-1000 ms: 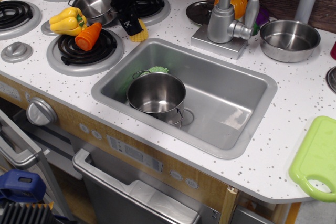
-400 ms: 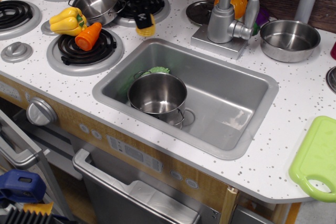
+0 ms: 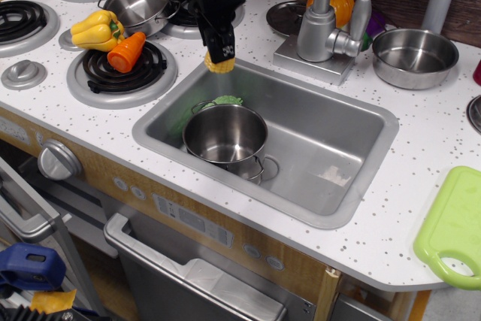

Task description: Put corn in pot which is in sink

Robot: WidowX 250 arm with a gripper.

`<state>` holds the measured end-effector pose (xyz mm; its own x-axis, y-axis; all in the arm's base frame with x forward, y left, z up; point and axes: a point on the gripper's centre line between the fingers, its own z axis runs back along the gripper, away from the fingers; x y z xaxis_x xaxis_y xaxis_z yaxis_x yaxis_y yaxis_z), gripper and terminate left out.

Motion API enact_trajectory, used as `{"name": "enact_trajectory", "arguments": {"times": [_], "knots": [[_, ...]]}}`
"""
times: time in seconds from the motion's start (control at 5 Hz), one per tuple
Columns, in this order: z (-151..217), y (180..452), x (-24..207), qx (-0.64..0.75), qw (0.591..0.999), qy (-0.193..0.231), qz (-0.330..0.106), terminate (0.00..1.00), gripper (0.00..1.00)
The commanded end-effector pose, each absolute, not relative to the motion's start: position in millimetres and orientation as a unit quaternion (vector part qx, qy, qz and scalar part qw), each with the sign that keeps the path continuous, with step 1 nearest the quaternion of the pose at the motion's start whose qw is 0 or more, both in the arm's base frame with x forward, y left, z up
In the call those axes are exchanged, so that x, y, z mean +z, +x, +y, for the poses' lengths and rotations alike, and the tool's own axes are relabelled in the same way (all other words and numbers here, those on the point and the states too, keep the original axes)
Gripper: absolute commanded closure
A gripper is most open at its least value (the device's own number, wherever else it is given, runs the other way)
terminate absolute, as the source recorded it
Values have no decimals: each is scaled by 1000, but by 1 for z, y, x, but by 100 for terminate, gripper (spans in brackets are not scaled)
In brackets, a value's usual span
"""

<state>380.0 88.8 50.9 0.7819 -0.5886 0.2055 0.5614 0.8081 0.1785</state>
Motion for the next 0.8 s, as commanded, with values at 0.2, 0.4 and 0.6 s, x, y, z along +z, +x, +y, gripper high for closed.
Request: {"name": "enact_trajectory", "arguments": {"times": [0.2, 0.4, 0.6], "knots": [[65, 360, 76, -235, 952, 76, -180, 0, 100], [58, 352, 80, -219, 959, 68, -166, 0, 100], [56, 345, 80, -207, 964, 52, -160, 0, 100]]}}
